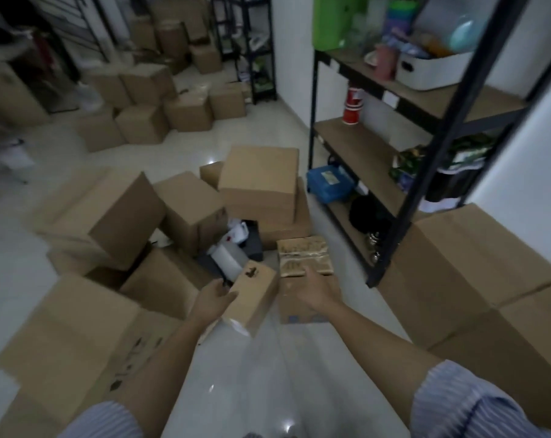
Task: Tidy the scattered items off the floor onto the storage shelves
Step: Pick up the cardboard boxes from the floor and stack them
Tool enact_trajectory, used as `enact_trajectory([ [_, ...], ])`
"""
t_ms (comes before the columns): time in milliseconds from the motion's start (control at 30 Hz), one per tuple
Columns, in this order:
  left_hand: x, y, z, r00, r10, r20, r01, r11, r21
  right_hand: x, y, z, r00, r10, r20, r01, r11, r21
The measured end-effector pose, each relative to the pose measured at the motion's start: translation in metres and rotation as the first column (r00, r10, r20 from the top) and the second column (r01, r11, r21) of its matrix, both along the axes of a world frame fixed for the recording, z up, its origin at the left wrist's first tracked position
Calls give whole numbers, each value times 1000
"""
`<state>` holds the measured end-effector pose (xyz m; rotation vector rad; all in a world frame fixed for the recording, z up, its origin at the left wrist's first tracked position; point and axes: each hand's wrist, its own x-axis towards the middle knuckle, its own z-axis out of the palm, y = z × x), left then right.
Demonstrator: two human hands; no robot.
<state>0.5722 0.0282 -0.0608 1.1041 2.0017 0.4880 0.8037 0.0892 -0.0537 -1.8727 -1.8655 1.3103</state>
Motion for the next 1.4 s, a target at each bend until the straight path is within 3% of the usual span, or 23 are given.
enact_trajectory([
  [133, -24, -13, 8, 993, 97, 69, -102, 992, 80, -55, 8, -11, 999, 25, -48, -25, 1000, -4],
  [233, -48, -12, -10, 973, 211, 96, -216, 975, 47, -91, 18, -26, 994, 99, -51, -101, 994, -31],
  [367, -74, -13, -21, 894, 414, 173, -422, 907, 11, -136, 32, -31, 977, 209, -32, -211, 975, -69],
  [533, -103, -22, -33, 815, 555, 168, -566, 824, 26, -191, 44, -37, 937, 347, -49, -350, 934, -75],
  [700, -135, -39, -54, 617, 739, 270, -776, 629, 48, -247, 35, -47, 914, 390, -115, -402, 909, -112],
  [867, -178, -66, -77, 508, 816, 276, -853, 522, 27, -303, 8, -67, 907, 402, -123, -417, 896, -153],
  [1133, -274, -121, -120, 517, 829, 213, -845, 534, -28, -395, -52, -110, 926, 369, -85, -377, 877, -298],
  [1267, -325, -148, -141, 624, 775, 95, -773, 631, -72, -449, -87, -126, 977, 203, -64, -212, 901, -378],
  [1400, -380, -170, -165, 647, 763, 6, -761, 645, -73, -496, -123, -155, 1000, 21, 11, -15, 919, -393],
])
